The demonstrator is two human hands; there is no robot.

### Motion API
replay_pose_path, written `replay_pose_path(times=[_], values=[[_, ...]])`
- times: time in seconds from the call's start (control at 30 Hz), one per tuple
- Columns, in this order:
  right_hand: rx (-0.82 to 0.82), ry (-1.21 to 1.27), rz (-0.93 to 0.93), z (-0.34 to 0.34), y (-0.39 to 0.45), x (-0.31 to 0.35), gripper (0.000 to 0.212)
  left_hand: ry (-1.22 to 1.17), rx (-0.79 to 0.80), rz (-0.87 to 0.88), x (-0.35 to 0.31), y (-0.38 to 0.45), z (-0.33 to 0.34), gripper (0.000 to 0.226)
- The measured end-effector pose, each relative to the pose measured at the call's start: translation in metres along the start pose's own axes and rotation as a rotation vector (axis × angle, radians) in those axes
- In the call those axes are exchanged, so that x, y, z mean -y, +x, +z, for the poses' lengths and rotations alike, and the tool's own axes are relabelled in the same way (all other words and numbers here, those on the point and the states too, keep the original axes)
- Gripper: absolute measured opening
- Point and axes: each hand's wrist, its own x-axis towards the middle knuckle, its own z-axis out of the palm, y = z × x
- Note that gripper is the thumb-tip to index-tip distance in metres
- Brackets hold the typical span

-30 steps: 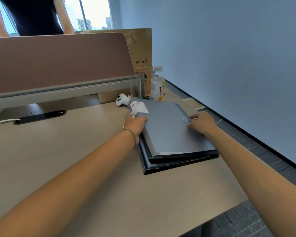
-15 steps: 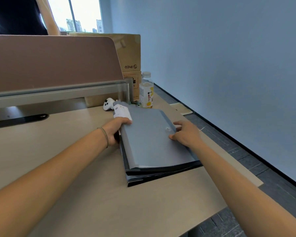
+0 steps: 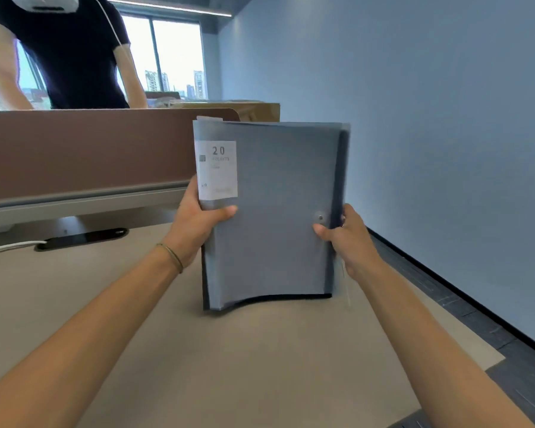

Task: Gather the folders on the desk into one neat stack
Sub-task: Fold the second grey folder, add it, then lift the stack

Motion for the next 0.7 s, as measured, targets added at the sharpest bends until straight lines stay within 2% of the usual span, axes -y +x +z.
replay_pose_path(times=[0.1, 0.2, 0.37, 0.5, 0.7], values=[[-0.005, -0.048, -0.143, 0.016, -0.011, 0.000, 0.034, 0.027, 0.005, 0.057, -0.005, -0.007, -0.017, 0.076], [0.008, -0.028, -0.187, 0.027, -0.017, -0.008, 0.034, 0.035, -0.039, 0.064, 0.009, -0.021, -0.021, 0.075], [0.001, -0.017, -0.153, 0.038, -0.022, -0.034, 0.041, -0.010, -0.164, 0.041, 0.041, -0.039, -0.008, 0.066], [-0.028, -0.014, -0.143, 0.044, -0.019, -0.035, 0.038, 0.014, -0.203, 0.047, 0.042, -0.028, -0.007, 0.063], [0.047, -0.064, -0.130, 0.075, -0.023, -0.021, 0.038, -0.008, -0.268, -0.040, 0.032, -0.024, -0.045, 0.054]])
